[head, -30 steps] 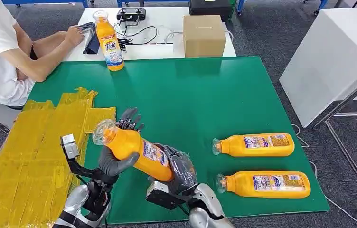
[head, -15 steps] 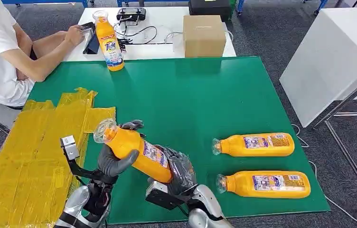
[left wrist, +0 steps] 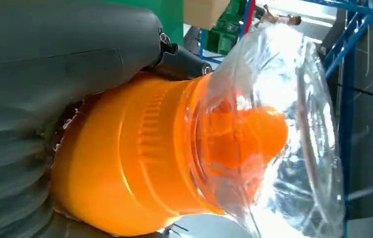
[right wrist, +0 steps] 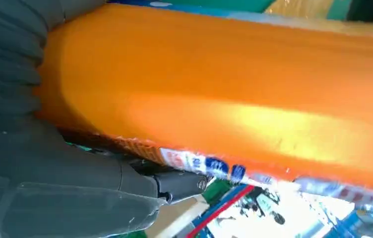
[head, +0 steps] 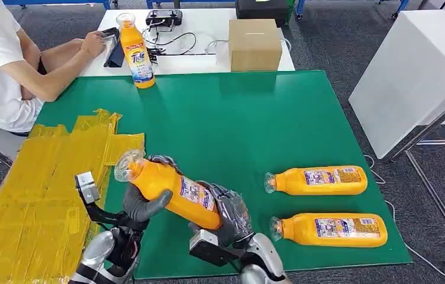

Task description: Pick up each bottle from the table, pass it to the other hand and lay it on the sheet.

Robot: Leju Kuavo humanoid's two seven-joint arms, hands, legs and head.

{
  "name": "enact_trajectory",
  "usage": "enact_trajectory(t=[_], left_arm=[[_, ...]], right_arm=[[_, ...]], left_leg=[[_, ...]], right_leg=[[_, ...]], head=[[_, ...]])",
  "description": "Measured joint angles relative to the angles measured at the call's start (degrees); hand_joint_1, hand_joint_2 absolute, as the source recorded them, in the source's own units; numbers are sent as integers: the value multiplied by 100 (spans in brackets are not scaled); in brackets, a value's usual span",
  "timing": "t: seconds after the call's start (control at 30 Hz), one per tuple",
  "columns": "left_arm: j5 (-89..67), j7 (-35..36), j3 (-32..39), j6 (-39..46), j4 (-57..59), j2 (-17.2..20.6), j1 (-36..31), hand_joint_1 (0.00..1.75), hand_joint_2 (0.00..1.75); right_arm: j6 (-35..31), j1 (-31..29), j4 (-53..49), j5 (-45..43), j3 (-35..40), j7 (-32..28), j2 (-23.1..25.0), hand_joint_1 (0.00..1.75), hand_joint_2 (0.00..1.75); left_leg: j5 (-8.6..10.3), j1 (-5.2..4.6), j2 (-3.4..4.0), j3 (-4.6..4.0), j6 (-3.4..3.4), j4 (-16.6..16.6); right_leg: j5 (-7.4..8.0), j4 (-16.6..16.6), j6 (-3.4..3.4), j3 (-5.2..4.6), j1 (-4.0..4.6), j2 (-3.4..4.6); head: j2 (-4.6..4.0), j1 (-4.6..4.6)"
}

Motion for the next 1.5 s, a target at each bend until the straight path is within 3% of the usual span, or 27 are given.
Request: enact_trajectory(t=[0.2,0.27,0.4,0.53,0.6,0.7,0.8,1.0,1.1,1.37,1.5], left_arm=[[-880,-168,-11,502,-76,24,-135,175,175],[-1823,-238,24,1314,-109,136,-164,175,175],[-5223,-63,61,3689,-287,297,-274,175,175],[-6111,110,87,4066,-407,389,-303,175,175],[-6784,432,89,4379,-424,426,-321,175,175],[-9107,1411,175,4835,-413,531,-379,175,175],[-10542,2074,299,4682,-221,760,-604,175,175],[-11079,2536,356,4091,425,1119,-1173,175,175],[-10885,3458,-268,3900,1049,1491,-1618,175,175],[-10942,3072,-453,3649,2566,1550,-2001,175,175],[-10112,2469,-157,3337,3214,1465,-2144,175,175]], right_arm=[[-516,396,-888,-374,-315,-499,-107,0,175],[-586,459,-1321,-606,-490,-599,-146,0,175],[-288,729,-2110,-951,-798,-686,-304,0,175],[-135,860,-2603,-1078,-1008,-693,-404,0,175],[-35,914,-2734,-1143,-1084,-723,-420,0,175],[138,992,-2922,-1312,-1259,-787,-420,0,175],[309,991,-3031,-1405,-1457,-789,-422,0,175],[490,987,-3099,-1432,-1608,-774,-420,0,175],[564,958,-3099,-1414,-1606,-758,-417,0,175],[568,874,-3094,-1349,-1591,-686,-402,0,175],[573,825,-3084,-1281,-1569,-634,-400,0,175]], left_leg=[[0,0,-13,-4,0,0],[0,-1,-4,-1,0,0],[0,0,-12,-1,0,1],[0,0,-10,-3,0,0],[0,0,-8,-3,0,0],[0,0,-11,-4,0,0],[1,0,-9,-2,-1,0],[5,3,-11,2,-1,0],[5,3,-1,1,-1,0],[5,0,-3,-7,-1,0],[5,0,-1,-7,-1,0]], right_leg=[[0,0,0,0,0,-7],[1,0,-1,-4,1,-2],[1,0,-1,-1,2,-6],[0,0,-1,-2,1,-4],[0,0,-1,-3,1,-3],[0,0,-1,-4,-1,-5],[1,0,-1,-2,1,-4],[1,2,-2,-1,3,-5],[1,2,-2,2,2,-3],[1,2,-2,-4,1,-3],[1,2,-2,-4,0,-3]], head=[[0,0],[0,-4],[0,0],[0,0],[0,0],[0,0],[0,2],[0,2],[0,2],[0,2],[0,0]])
